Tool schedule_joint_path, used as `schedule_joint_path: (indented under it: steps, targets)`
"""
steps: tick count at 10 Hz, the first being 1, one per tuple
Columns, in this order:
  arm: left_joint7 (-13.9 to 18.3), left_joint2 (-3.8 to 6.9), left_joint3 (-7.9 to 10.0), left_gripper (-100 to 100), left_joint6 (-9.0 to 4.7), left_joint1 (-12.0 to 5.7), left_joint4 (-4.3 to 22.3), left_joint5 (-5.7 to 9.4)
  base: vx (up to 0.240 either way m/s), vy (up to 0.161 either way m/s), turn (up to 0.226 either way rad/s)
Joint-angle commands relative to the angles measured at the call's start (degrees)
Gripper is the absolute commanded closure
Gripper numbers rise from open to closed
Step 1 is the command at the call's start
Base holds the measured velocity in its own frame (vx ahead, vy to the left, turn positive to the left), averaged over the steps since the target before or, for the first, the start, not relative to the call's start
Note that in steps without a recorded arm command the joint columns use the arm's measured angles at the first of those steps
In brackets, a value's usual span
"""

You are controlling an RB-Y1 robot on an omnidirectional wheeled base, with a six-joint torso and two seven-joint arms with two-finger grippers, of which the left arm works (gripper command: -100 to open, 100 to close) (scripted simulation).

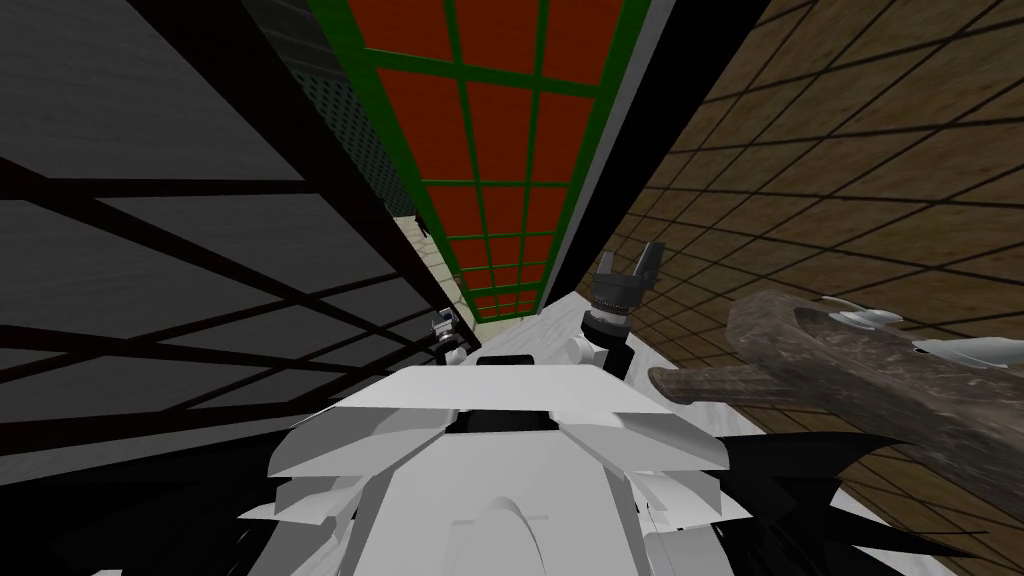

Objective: Push the door open

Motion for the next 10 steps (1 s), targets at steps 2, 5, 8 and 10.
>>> schedule_joint_path:
  steps: [2,5,8,10]
  targets:
    - [-0.1,0.28,1.59,100,-0.72,-0.04,1.2,0.26,-0.017,0.031,-0.133]
    - [-0.1,0.40,2.40,100,-1.09,-0.07,1.9,0.39,-0.014,0.026,-0.039]
    - [-0.1,0.43,2.60,100,-1.18,-0.07,2.0,0.42,0.002,0.006,0.001]
    - [-0.1,0.47,2.87,100,-1.30,-0.09,2.2,0.46,0.002,0.000,-0.010]
